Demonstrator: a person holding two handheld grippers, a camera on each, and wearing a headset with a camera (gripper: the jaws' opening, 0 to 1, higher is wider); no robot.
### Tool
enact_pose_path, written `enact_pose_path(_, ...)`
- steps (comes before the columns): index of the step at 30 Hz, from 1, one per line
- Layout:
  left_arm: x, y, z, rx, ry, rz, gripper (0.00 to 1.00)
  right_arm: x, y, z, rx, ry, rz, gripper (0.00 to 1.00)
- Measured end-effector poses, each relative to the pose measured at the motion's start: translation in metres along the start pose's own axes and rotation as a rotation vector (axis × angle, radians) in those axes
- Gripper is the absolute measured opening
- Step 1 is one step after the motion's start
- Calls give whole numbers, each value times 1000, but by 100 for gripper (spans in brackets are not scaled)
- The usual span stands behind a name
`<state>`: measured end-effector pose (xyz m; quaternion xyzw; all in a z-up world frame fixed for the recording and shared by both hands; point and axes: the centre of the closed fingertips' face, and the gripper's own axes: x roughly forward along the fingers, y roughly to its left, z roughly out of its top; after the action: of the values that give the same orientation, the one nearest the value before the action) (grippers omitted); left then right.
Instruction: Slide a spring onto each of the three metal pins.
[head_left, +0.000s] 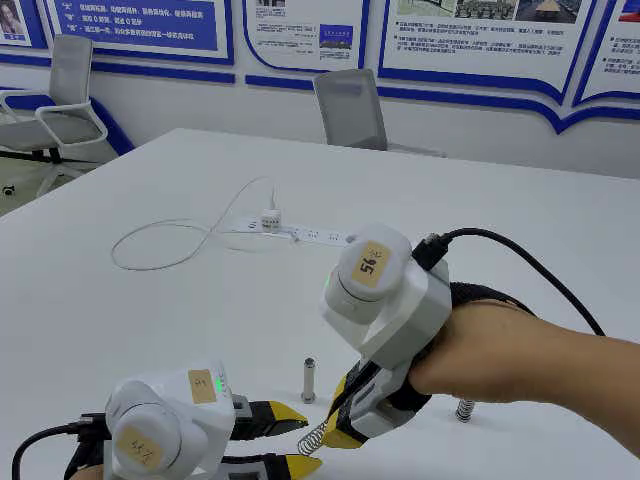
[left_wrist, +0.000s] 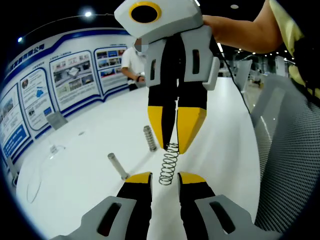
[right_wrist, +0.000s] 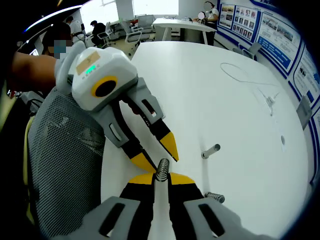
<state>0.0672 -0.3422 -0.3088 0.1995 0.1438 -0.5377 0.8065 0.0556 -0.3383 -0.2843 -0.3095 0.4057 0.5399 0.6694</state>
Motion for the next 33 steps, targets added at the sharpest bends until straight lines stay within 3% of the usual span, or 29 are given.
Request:
enact_pose_path(8, 1, -2, 0, 6, 0, -8, 13, -1, 2, 1, -9, 4, 3, 11)
enact_pose_path(19, 2, -3, 2, -19, -12, -12, 11, -3, 1, 4, -15, -4, -1, 11)
enact_pose_path(21, 2, -3, 2, -42, -15, -15, 11, -3, 0, 5, -19, -8, -4, 11)
enact_pose_path(24, 1, -5, 3, -139, -25, -32, 11, -4, 0, 8, -27, -19, -5, 11)
enact_pose_path(33, 1, -10, 1, -207, -20, -68, 10, -2, 4, 9, -85, -11, -12, 12)
